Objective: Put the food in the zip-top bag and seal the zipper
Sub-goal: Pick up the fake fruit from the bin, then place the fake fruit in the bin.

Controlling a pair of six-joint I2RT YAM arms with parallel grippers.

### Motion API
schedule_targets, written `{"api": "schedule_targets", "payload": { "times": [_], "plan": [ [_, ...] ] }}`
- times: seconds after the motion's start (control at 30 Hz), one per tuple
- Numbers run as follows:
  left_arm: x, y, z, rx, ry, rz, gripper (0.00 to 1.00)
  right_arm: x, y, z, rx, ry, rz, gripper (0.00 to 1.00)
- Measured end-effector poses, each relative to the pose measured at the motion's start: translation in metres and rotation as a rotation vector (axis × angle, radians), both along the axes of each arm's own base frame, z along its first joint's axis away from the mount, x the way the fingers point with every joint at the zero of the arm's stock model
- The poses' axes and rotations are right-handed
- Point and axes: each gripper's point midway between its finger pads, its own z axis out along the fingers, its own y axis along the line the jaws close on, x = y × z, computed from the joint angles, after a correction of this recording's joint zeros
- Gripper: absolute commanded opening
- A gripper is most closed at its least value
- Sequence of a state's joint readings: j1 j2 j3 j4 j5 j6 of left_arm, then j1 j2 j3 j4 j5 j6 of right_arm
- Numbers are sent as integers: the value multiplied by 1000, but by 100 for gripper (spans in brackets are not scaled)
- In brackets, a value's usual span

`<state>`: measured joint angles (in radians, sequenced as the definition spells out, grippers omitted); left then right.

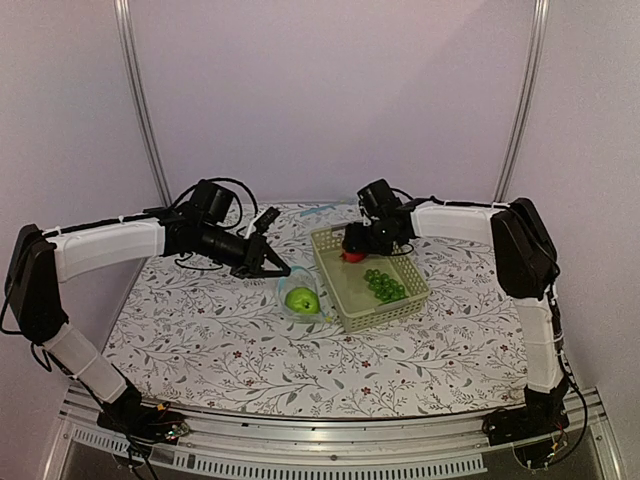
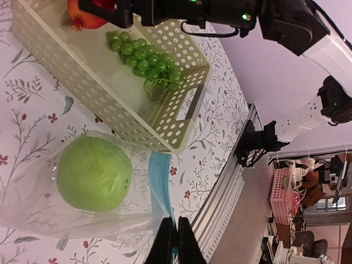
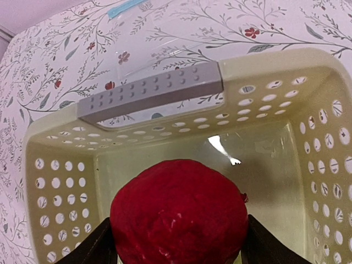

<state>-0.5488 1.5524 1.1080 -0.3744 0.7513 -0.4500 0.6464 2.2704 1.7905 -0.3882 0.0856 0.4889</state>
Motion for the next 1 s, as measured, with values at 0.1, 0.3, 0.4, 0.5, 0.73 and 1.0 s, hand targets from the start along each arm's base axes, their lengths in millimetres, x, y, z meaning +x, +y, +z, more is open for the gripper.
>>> {"api": "schedule_targets", "payload": {
  "times": [0.1, 0.3, 0.4, 0.5, 0.73, 1.0],
  "plan": [
    [-2, -2, 1, -5, 18, 10, 0, -15, -8, 31, 13, -29, 27, 63],
    [-20, -15, 16, -26, 26, 4, 0, -56, -29, 141, 122, -177, 90, 63],
    [-39, -27, 29, -52, 26, -16, 0, -86, -40, 180, 186, -231, 142, 63],
    [-57, -39, 39, -83, 30, -29, 0, -123, -51, 195, 229, -244, 199, 63],
    [-75, -54, 34, -130, 67, -11, 0, -207, -66, 206, 312, -222, 347, 64],
    [-68, -54, -29, -66, 158, 17, 0, -279, -27, 202, 374, -173, 548, 63]
  ]
}}
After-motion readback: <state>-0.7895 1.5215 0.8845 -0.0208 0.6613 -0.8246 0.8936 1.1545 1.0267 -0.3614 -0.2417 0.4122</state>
